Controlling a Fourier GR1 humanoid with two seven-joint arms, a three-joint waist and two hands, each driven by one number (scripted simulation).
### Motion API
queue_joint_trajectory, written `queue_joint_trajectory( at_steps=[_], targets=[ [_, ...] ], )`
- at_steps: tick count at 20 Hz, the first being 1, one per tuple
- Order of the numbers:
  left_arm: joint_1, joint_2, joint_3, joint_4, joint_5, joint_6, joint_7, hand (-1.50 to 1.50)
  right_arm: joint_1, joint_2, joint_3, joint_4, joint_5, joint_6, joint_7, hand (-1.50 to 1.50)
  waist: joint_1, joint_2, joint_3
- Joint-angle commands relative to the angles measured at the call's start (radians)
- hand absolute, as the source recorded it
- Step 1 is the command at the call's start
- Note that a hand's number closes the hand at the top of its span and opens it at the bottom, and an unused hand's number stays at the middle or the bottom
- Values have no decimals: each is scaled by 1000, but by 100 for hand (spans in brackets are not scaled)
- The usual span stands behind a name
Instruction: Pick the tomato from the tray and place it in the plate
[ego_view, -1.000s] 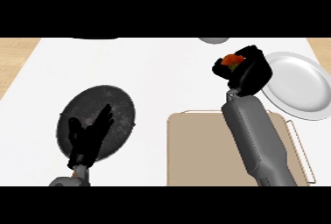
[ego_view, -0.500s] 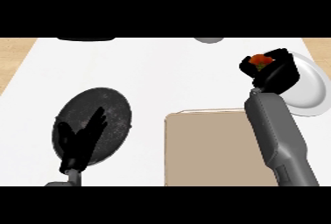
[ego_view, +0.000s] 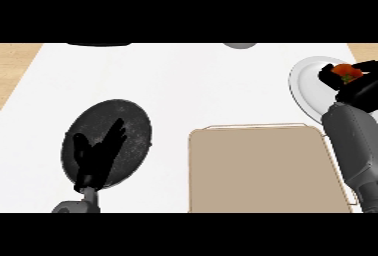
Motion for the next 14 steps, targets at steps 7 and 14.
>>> queue_joint_trajectory(
  at_steps=[7,14],
  targets=[
    [30,16,2,-18,15,-37,-27,0,-10,-137,-112,179,-318,143,-160,150,21,10,2],
    [10,-3,-12,-41,5,-14,6,0,26,-171,-185,224,-469,346,-414,-150,23,11,6]
  ],
)
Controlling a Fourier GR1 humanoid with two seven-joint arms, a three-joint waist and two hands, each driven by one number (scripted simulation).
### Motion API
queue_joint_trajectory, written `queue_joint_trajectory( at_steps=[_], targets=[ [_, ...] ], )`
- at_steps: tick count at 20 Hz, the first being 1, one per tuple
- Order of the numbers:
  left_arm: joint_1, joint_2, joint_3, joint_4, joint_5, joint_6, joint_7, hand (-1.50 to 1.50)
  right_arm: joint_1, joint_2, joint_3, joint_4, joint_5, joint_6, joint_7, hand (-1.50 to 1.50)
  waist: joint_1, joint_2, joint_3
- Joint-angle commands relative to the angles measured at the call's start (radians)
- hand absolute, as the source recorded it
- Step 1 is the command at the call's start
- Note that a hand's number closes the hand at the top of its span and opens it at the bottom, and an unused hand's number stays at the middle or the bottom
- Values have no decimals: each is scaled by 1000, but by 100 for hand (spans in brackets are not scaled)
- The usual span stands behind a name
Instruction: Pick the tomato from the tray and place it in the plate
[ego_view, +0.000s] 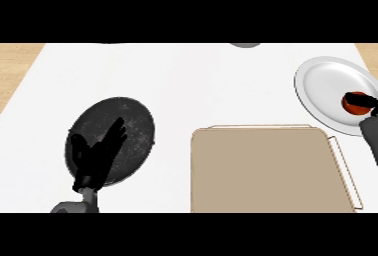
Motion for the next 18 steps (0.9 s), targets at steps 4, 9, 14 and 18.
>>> queue_joint_trajectory(
  at_steps=[4,9,14,18],
  targets=[
    [5,-12,-17,0,-16,6,-14,0,35,25,-114,-51,-199,103,-338,-150,-3,1,4],
    [42,-3,-18,-4,-12,-10,-29,0,25,30,-233,-134,-342,34,-526,-150,3,-1,3],
    [5,-5,8,8,-10,18,-7,0,53,17,-356,-114,-507,127,-713,-150,-14,-7,-1],
    [64,-10,-6,1,-17,10,-42,0,142,45,-422,-103,-631,307,-866,-150,-31,-17,-4]
  ],
)
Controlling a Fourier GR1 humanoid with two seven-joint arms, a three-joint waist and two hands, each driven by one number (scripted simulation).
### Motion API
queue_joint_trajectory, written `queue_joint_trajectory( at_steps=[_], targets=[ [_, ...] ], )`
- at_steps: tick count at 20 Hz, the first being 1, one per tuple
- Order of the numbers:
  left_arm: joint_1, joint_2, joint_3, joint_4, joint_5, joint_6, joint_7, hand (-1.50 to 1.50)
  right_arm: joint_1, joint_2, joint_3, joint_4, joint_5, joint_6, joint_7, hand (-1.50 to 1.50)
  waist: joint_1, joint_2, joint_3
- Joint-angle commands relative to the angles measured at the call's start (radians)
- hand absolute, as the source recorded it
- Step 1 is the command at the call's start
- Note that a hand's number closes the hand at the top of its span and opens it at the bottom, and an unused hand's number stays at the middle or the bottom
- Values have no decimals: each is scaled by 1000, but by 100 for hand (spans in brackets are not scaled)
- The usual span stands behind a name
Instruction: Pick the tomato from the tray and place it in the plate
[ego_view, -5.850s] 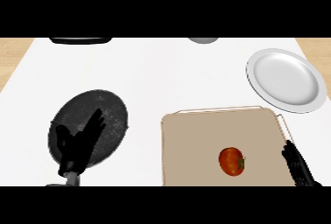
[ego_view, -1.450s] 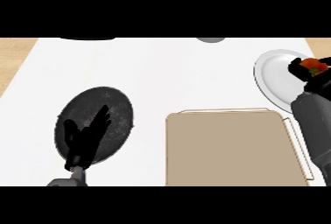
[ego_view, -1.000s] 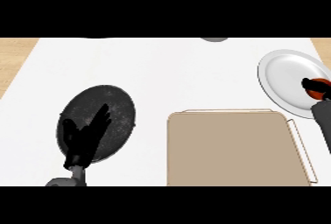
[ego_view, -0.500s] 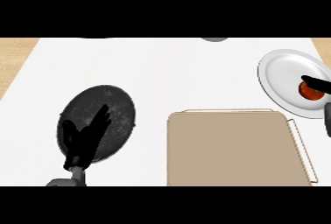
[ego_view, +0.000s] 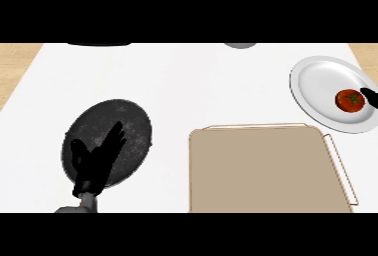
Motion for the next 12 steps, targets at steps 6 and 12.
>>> queue_joint_trajectory(
  at_steps=[6,12],
  targets=[
    [8,10,17,-60,8,14,60,0,119,10,-1,22,-145,282,-168,-150,-23,-14,-5],
    [-2,-6,11,-34,-10,31,61,0,310,166,124,-232,-126,262,-103,-150,-38,-20,-7]
  ],
)
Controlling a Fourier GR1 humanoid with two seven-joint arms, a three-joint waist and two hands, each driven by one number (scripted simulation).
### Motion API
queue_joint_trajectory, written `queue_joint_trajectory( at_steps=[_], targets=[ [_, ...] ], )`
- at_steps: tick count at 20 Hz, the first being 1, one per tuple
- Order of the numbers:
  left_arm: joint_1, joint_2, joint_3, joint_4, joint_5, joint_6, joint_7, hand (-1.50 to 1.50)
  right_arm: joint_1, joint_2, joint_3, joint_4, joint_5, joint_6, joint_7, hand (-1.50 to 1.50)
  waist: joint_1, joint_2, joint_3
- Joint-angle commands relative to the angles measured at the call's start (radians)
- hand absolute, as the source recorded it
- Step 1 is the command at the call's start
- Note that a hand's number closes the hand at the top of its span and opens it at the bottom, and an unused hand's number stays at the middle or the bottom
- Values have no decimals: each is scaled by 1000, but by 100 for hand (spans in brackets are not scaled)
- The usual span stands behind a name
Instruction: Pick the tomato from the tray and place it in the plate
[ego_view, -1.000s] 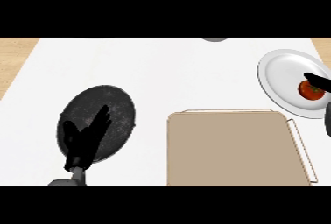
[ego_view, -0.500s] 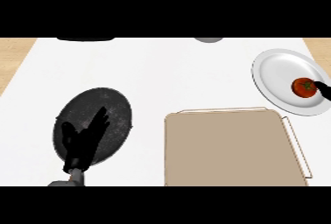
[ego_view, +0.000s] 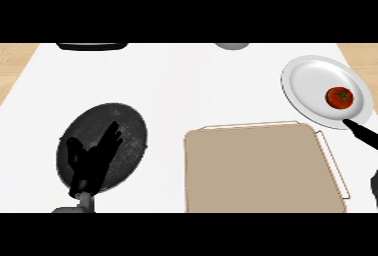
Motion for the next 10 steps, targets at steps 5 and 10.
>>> queue_joint_trajectory(
  at_steps=[5,10],
  targets=[
    [61,16,6,-46,5,-20,-5,0,249,161,162,-331,38,-39,123,-150,-4,-2,-1],
    [14,-14,-5,-20,-12,3,24,0,366,169,249,-561,33,-44,275,-150,-1,0,0]
  ],
)
